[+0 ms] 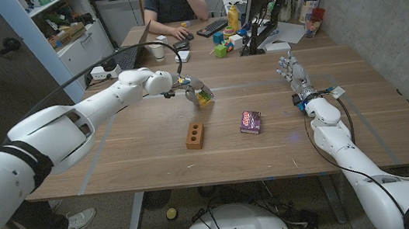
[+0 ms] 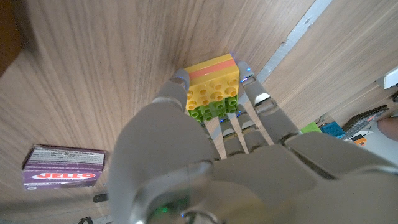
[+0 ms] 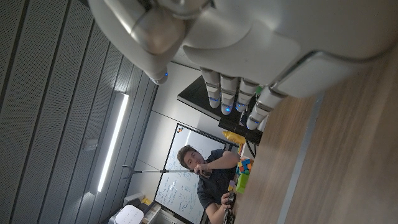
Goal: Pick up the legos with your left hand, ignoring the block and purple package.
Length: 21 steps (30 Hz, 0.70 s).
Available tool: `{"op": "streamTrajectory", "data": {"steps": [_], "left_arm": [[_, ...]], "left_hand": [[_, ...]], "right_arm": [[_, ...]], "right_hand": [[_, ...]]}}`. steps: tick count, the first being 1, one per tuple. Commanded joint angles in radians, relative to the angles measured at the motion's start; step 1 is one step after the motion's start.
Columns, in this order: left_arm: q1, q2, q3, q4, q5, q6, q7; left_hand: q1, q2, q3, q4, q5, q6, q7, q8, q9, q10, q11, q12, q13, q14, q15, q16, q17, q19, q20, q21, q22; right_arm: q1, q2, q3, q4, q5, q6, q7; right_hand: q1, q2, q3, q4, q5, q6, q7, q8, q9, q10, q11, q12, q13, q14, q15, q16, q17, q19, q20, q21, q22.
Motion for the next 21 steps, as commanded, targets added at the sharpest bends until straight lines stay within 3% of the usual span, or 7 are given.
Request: {"op": "streamTrajectory", "data": {"steps": [1,3,7,15,21], "left_arm": [[0.016,0.014,-0.009,-0.035,0.014,0.030,0.015],[0.020,0.018,-0.010,-0.045,0.015,0.036,0.011],[0.030,0.028,-0.016,-0.072,0.023,0.050,0.013],[0.047,0.045,-0.033,-0.117,0.034,0.070,0.024],[0.067,0.066,-0.056,-0.165,0.046,0.091,0.054]], "left_hand": [[0.077,0.044,-0.005,0.005,-0.018,0.291,0.214,0.012,0.006,0.049,-0.006,0.007,0.002,0.059,-0.142,0.002,0.008,0.039,-0.030,0.023,0.005],[0.088,0.047,-0.008,0.006,-0.029,0.335,0.256,0.013,0.007,0.078,-0.009,0.009,0.002,0.093,-0.151,0.008,0.011,0.064,-0.033,0.038,0.006],[0.113,0.048,-0.006,0.001,-0.042,0.379,0.292,0.007,0.006,0.141,-0.015,0.020,0.002,0.162,-0.159,0.023,0.012,0.104,-0.042,0.063,0.007],[0.150,0.051,0.001,-0.004,-0.055,0.426,0.307,0.001,0.006,0.201,-0.028,0.025,0.003,0.217,-0.174,0.030,0.014,0.140,-0.051,0.090,0.010],[0.156,0.053,0.003,-0.004,-0.057,0.431,0.306,-0.001,0.006,0.204,-0.028,0.023,0.003,0.223,-0.177,0.031,0.014,0.143,-0.052,0.094,0.011]], "right_arm": [[0.005,0.001,0.001,0.009,0.001,0.008,0.002],[0.002,0.000,0.002,0.004,0.000,0.010,0.000],[-0.007,-0.002,0.003,-0.013,-0.003,0.010,-0.009],[-0.021,-0.008,0.002,-0.036,-0.001,0.003,-0.017],[-0.024,-0.009,0.000,-0.041,0.000,0.004,-0.020]], "right_hand": [[0.002,-0.008,-0.005,0.000,0.006,0.011,-0.001,0.004,0.003,0.004,0.000,0.007,0.005,0.009,0.003,0.006,0.002,0.010,-0.001,0.009,0.002],[0.002,-0.008,-0.005,0.000,0.006,0.011,-0.002,0.003,0.003,0.004,0.000,0.007,0.005,0.010,0.004,0.006,0.002,0.010,-0.001,0.009,0.002],[0.002,-0.008,-0.006,0.000,0.007,0.011,-0.001,0.003,0.003,0.005,0.000,0.007,0.005,0.012,0.006,0.007,0.002,0.011,-0.001,0.009,0.002],[0.002,-0.009,-0.008,-0.001,0.008,0.013,-0.001,0.004,0.003,0.008,-0.001,0.008,0.005,0.014,0.007,0.007,0.002,0.013,0.000,0.010,0.002],[0.002,-0.009,-0.009,-0.001,0.008,0.014,-0.001,0.004,0.003,0.008,0.000,0.008,0.005,0.015,0.008,0.007,0.002,0.014,0.000,0.010,0.002]]}}
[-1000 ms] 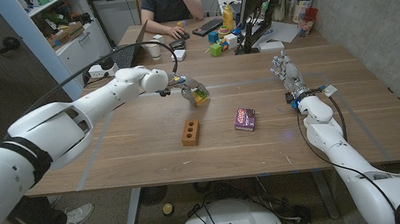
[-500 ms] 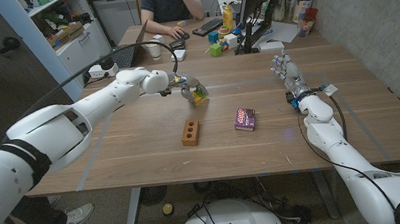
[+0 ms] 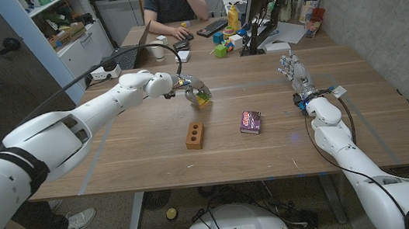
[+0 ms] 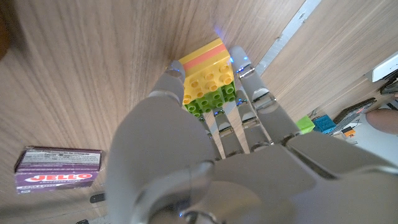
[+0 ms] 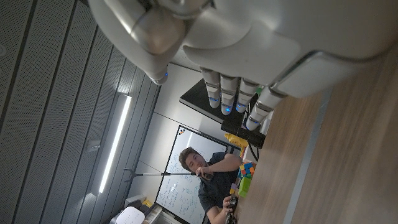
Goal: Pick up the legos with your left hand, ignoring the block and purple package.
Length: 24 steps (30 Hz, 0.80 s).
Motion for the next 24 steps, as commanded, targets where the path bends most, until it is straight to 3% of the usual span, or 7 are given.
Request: {"op": "streamTrajectory", "data": {"steps": [1,8,24], "left_arm": [[0.040,0.041,-0.043,-0.098,0.019,0.041,0.045],[0.067,0.067,-0.078,-0.155,0.034,0.080,0.078],[0.073,0.089,-0.128,-0.207,0.047,0.111,0.098]], "left_hand": [[0.114,0.096,0.009,-0.001,-0.003,0.339,0.270,0.000,-0.001,0.010,-0.002,0.001,0.003,0.080,-0.221,0.009,0.004,0.012,-0.014,0.010,0.001],[0.124,0.100,0.012,-0.002,-0.006,0.341,0.274,-0.004,-0.001,0.015,-0.005,-0.001,0.003,0.089,-0.227,0.009,0.005,0.012,-0.015,0.014,0.002],[0.132,0.101,0.013,0.002,-0.014,0.343,0.267,-0.015,-0.001,0.021,-0.005,-0.009,0.003,0.096,-0.224,0.005,0.007,0.007,-0.011,0.021,0.004]], "right_arm": [[-0.011,-0.005,-0.001,-0.016,0.003,-0.002,-0.008],[-0.009,-0.005,-0.002,-0.013,0.001,0.002,-0.013],[0.020,-0.001,-0.008,0.029,-0.004,0.011,-0.013]], "right_hand": [[0.002,-0.009,-0.004,0.003,0.004,0.008,0.004,0.004,0.003,0.009,-0.001,0.008,0.005,0.010,0.002,0.007,0.002,0.010,0.004,0.010,0.002],[0.002,-0.010,-0.006,0.003,0.005,0.009,0.004,0.004,0.003,0.010,0.000,0.008,0.005,0.010,0.002,0.006,0.002,0.010,0.004,0.009,0.002],[0.003,-0.011,-0.008,0.002,0.006,0.012,0.004,0.004,0.003,0.010,0.001,0.007,0.005,0.010,0.000,0.005,0.002,0.009,0.003,0.008,0.002]]}}
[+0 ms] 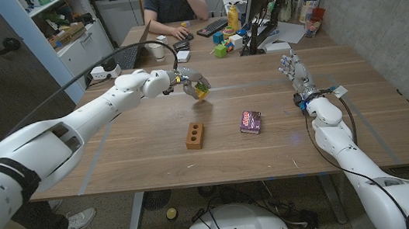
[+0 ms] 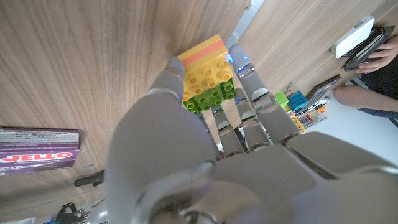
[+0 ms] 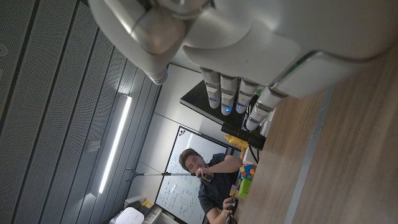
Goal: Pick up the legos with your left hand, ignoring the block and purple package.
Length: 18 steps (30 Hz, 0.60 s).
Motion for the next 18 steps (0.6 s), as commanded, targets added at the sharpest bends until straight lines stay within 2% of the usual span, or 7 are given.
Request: {"op": "streamTrajectory", "data": {"steps": [1,10,18], "left_arm": [[0.012,0.025,-0.047,-0.058,0.009,0.034,0.029],[0.019,0.035,-0.077,-0.083,0.007,0.043,0.056],[0.044,0.055,-0.116,-0.134,-0.005,0.070,0.084]], "left_hand": [[0.112,0.121,0.010,0.008,-0.003,0.295,0.268,0.002,0.002,0.003,0.002,-0.007,0.003,0.068,-0.217,-0.001,0.002,0.001,-0.006,0.006,0.000],[0.109,0.123,0.008,0.014,-0.007,0.297,0.264,-0.003,0.003,0.003,0.002,-0.011,0.003,0.067,-0.214,-0.004,0.003,-0.003,-0.002,0.010,0.001],[0.107,0.125,0.008,0.017,-0.009,0.300,0.264,-0.005,0.003,0.008,0.002,-0.013,0.003,0.072,-0.213,-0.004,0.004,-0.003,0.002,0.013,0.002]], "right_arm": [[0.023,0.003,-0.004,0.033,-0.005,0.012,0.000],[0.041,0.007,-0.004,0.063,-0.009,0.021,0.003],[0.050,0.009,-0.003,0.077,-0.009,0.026,0.009]], "right_hand": [[0.003,-0.011,-0.004,-0.002,0.007,0.008,0.001,0.004,0.003,0.011,0.001,0.007,0.005,0.005,0.006,0.005,0.002,0.009,0.003,0.008,0.002],[0.003,-0.011,-0.006,-0.002,0.007,0.008,0.001,0.004,0.003,0.011,0.000,0.007,0.005,0.005,0.007,0.005,0.002,0.005,0.002,0.007,0.002],[0.003,-0.011,-0.007,-0.002,0.008,0.009,0.001,0.003,0.003,0.012,-0.001,0.007,0.005,0.005,0.006,0.004,0.002,0.005,0.000,0.006,0.002]]}}
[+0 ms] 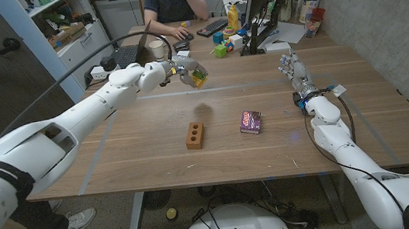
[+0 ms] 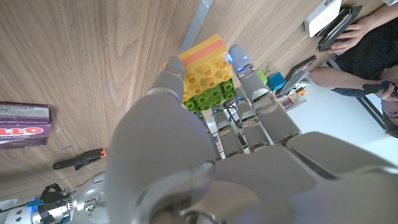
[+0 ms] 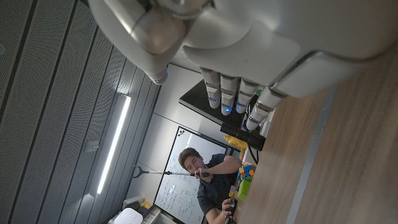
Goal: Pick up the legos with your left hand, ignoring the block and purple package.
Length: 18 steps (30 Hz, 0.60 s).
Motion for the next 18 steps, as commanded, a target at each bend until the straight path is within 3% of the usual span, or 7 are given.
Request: {"op": "streamTrajectory", "data": {"steps": [1,18], "left_arm": [[0.031,0.029,-0.058,-0.073,-0.014,0.038,0.039],[0.108,0.080,-0.146,-0.226,-0.040,0.092,0.048]], "left_hand": [[0.108,0.124,0.010,0.014,-0.002,0.294,0.266,0.002,0.002,0.007,0.004,-0.007,0.003,0.072,-0.212,-0.005,0.004,-0.003,0.001,0.008,0.002],[0.104,0.127,0.009,0.019,-0.005,0.294,0.264,-0.005,0.003,0.007,0.006,-0.014,0.003,0.074,-0.209,-0.009,0.006,-0.004,-0.002,0.015,0.004]], "right_arm": [[0.016,0.003,0.000,0.025,-0.002,0.009,0.010],[-0.020,-0.003,0.010,-0.028,0.008,0.008,0.011]], "right_hand": [[0.004,-0.011,-0.003,0.002,0.008,0.009,0.001,0.003,0.003,0.012,-0.001,0.007,0.005,0.005,0.006,0.004,0.002,0.004,0.000,0.006,0.004],[0.004,-0.011,-0.005,0.001,0.010,0.010,0.002,0.003,0.003,0.014,0.000,0.007,0.005,0.006,0.005,0.004,0.002,0.001,-0.001,0.005,0.004]]}}
